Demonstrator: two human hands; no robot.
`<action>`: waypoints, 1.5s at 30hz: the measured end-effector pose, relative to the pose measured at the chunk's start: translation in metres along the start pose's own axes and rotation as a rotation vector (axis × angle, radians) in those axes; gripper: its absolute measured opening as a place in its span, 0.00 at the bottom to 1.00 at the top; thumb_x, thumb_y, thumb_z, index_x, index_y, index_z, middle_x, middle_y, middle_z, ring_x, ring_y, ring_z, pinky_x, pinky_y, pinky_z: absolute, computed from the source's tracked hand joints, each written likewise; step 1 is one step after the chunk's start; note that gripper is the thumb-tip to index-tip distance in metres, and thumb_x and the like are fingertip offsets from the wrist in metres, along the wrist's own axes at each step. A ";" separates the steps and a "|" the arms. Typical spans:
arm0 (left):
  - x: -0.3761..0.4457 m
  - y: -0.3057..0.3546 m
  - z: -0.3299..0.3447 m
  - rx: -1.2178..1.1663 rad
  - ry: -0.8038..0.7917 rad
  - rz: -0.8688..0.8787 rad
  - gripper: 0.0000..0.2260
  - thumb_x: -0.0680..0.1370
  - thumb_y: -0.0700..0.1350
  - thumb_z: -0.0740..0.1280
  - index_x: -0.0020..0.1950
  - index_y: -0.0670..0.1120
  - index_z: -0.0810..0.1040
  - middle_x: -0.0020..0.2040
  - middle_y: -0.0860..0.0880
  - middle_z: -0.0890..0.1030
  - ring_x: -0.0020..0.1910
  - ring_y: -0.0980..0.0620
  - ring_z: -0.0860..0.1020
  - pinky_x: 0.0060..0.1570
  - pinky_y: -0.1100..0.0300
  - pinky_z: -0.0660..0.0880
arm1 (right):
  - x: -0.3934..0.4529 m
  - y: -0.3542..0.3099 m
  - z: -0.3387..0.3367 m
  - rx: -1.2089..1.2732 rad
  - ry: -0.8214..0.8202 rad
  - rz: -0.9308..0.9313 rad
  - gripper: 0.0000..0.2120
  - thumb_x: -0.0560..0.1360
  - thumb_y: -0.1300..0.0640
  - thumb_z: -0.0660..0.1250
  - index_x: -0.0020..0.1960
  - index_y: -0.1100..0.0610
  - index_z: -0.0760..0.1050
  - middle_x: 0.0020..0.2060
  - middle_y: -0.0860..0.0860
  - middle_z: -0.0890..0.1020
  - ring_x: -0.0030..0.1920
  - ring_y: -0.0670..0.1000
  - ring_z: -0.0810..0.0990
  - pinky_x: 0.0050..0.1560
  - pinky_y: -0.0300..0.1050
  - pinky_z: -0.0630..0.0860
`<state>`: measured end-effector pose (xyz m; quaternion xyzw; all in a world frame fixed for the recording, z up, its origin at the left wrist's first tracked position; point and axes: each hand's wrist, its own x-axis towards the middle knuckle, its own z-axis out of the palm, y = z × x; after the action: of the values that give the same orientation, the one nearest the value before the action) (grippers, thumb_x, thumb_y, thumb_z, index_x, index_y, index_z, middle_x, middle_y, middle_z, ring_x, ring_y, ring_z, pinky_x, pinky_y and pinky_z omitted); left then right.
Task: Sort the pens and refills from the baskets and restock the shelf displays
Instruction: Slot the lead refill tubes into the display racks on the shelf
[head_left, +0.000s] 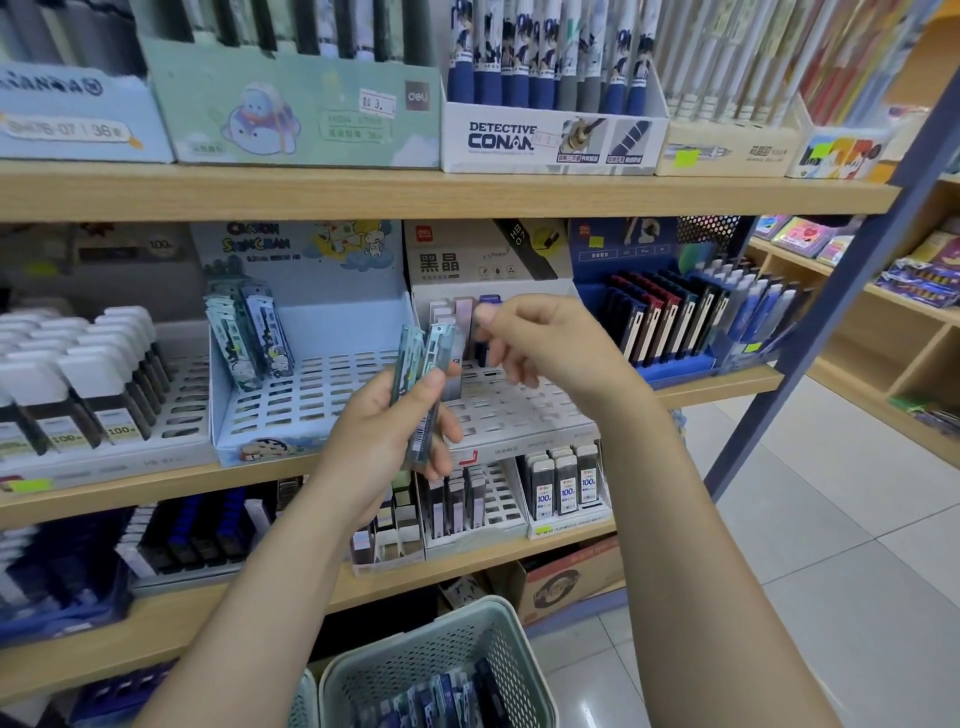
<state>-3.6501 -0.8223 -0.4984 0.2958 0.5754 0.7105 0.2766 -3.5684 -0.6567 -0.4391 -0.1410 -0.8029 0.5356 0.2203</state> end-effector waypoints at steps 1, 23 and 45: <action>-0.001 0.000 0.002 0.008 -0.008 -0.012 0.13 0.79 0.52 0.65 0.59 0.45 0.77 0.34 0.44 0.81 0.25 0.47 0.76 0.27 0.57 0.72 | -0.003 -0.004 0.003 0.011 -0.090 0.009 0.11 0.78 0.53 0.70 0.45 0.61 0.80 0.33 0.52 0.80 0.29 0.50 0.74 0.29 0.41 0.68; -0.027 0.006 -0.043 0.116 0.334 0.066 0.10 0.76 0.47 0.74 0.53 0.47 0.78 0.32 0.50 0.78 0.24 0.54 0.69 0.26 0.63 0.67 | -0.010 -0.009 0.073 0.233 -0.170 0.073 0.12 0.78 0.61 0.69 0.56 0.71 0.77 0.44 0.63 0.83 0.35 0.51 0.82 0.39 0.45 0.81; -0.051 0.001 -0.131 0.178 0.675 0.039 0.05 0.76 0.44 0.74 0.48 0.47 0.80 0.33 0.48 0.81 0.22 0.60 0.74 0.22 0.65 0.69 | 0.041 -0.016 0.187 -0.045 0.037 -0.045 0.11 0.82 0.63 0.63 0.41 0.57 0.70 0.38 0.51 0.82 0.40 0.50 0.83 0.47 0.47 0.82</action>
<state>-3.7127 -0.9460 -0.5240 0.0783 0.6882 0.7206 0.0302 -3.6984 -0.7929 -0.4778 -0.1376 -0.8137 0.5094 0.2438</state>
